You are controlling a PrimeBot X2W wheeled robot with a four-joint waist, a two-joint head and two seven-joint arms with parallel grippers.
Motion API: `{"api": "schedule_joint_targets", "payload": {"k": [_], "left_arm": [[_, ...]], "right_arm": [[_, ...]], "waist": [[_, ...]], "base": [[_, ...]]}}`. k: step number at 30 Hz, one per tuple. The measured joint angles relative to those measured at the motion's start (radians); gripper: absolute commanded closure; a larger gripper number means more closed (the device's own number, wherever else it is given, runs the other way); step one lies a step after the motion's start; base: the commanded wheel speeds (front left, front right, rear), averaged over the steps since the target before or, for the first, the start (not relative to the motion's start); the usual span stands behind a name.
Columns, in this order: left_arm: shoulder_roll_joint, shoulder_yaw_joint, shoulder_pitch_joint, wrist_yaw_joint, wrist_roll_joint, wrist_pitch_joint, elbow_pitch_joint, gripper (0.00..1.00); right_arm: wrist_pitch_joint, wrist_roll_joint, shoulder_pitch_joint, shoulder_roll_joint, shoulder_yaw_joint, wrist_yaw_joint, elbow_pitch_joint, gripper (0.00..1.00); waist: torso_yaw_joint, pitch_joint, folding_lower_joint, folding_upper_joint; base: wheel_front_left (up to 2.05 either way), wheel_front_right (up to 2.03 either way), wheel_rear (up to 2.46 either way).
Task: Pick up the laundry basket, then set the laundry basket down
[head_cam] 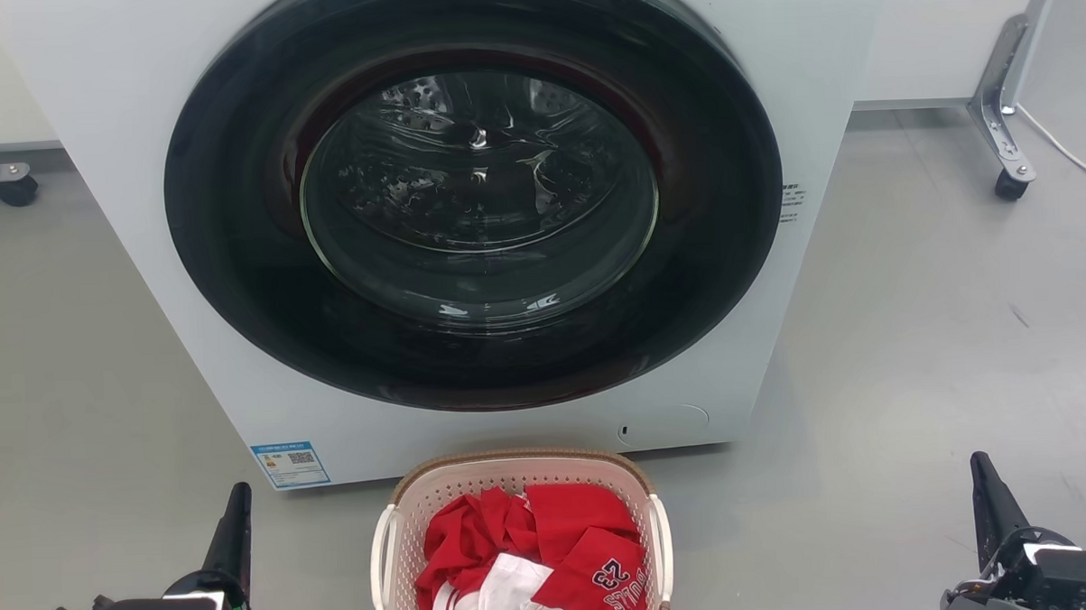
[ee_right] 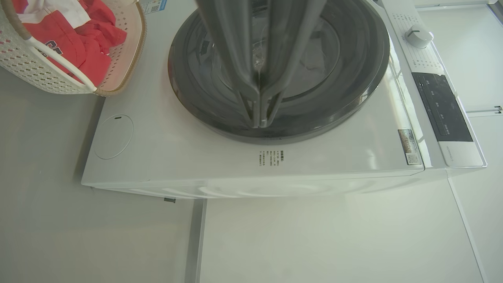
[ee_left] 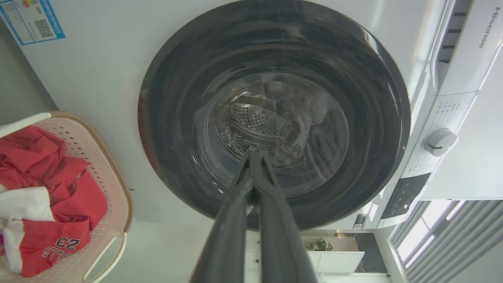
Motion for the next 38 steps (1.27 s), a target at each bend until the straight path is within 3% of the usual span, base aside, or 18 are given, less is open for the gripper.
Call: {"api": "schedule_joint_targets", "payload": {"k": [38], "left_arm": [[0.000, 0.000, 0.000, 0.000, 0.000, 0.000, 0.000, 1.00]], "right_arm": [[0.000, 0.000, 0.000, 0.000, 0.000, 0.000, 0.000, 1.00]], "waist": [[0.000, 0.000, 0.0000, 0.0000]], "base": [[0.00, 0.00, 0.00]]}}
